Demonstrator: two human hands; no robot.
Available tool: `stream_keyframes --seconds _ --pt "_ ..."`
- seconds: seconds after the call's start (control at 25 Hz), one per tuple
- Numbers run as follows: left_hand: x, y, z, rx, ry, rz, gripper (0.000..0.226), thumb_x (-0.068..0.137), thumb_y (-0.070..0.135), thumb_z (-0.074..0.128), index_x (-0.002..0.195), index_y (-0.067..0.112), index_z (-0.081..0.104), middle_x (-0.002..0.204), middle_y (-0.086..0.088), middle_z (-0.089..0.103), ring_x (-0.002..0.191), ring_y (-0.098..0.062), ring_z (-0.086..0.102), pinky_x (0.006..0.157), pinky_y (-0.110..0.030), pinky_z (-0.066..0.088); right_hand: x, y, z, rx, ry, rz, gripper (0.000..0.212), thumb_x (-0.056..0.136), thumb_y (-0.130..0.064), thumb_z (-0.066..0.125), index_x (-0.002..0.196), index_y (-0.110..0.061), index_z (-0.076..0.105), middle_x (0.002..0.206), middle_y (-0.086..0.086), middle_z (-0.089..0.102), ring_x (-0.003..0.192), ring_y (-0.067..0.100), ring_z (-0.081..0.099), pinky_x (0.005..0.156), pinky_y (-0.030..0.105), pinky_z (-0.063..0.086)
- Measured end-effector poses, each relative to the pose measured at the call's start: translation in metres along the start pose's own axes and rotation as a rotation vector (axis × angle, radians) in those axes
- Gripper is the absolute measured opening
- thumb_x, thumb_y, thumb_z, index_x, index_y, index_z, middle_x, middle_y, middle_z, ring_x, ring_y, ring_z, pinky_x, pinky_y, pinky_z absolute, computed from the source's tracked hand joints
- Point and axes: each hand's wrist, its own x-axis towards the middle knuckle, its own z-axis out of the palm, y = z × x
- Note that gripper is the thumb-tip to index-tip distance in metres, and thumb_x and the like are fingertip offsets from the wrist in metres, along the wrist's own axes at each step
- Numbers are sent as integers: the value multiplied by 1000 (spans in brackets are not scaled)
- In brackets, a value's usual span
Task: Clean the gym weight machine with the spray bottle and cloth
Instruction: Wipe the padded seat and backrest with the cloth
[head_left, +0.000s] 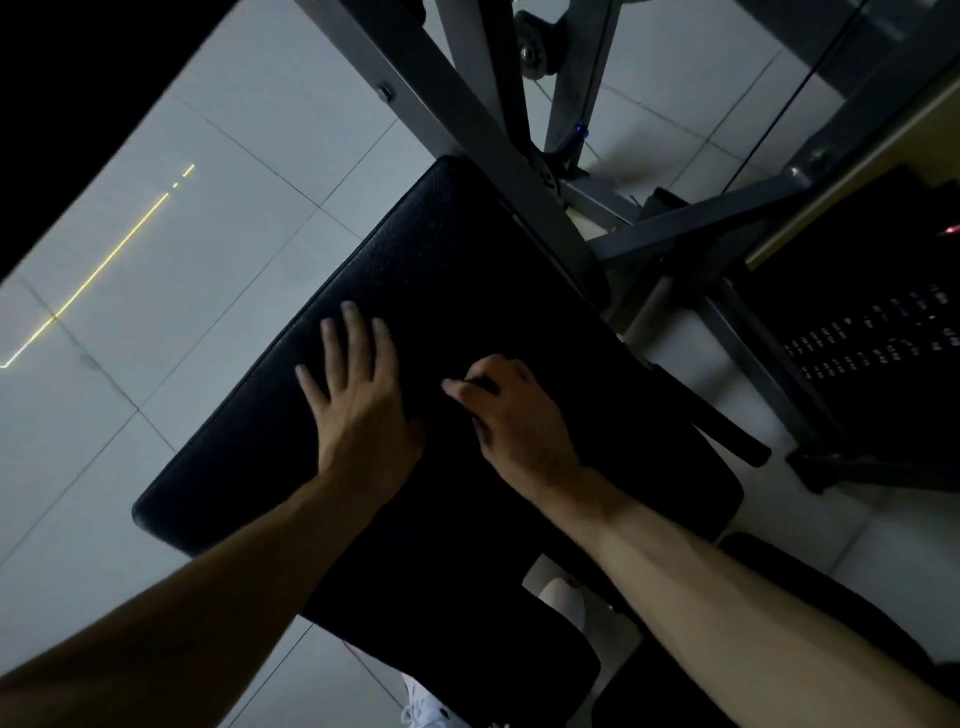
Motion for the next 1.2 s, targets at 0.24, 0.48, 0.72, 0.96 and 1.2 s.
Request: stream_keyframes --seconds 0.24,0.48,0.72,0.96,1.2 --pt "-45 30 31 97 -156 304 92 92 48 60 163 28 5 165 -2 -32 150 -31 -33 121 -66 -6 19 74 -38 100 371 611 43 94 -2 66 135 -15 68 126 17 57 115 34 58 102 22 35" --pt "-46 28 33 164 -226 295 95 92 54 59 162 30 0 161 0 -39 147 -31 -38 120 -68 -4 -63 12 -5 30 42 171 42 93 -20 59 134 -22 66 123 10 59 111 32 58 93 38 51" --pt "-48 37 40 76 -212 278 92 94 56 57 163 24 5 162 -2 -37 147 -32 -39 118 -70 -7 -68 120 -53 51 357 747 25 99 -9 61 119 -16 72 116 12 57 108 33 58 94 32 46" --pt "-50 59 44 63 -223 189 98 91 53 63 162 19 5 162 -6 -36 148 -35 -36 120 -68 -2 -148 33 6 130 86 428 38 87 -6 66 121 -22 71 127 10 58 116 35 58 96 45 53" --pt "-64 103 68 187 -270 413 91 97 55 53 163 28 -4 163 -4 -35 148 -36 -34 121 -67 -5 -124 122 -61 70 386 872 31 89 0 69 113 -18 74 122 10 60 110 29 63 92 31 51"
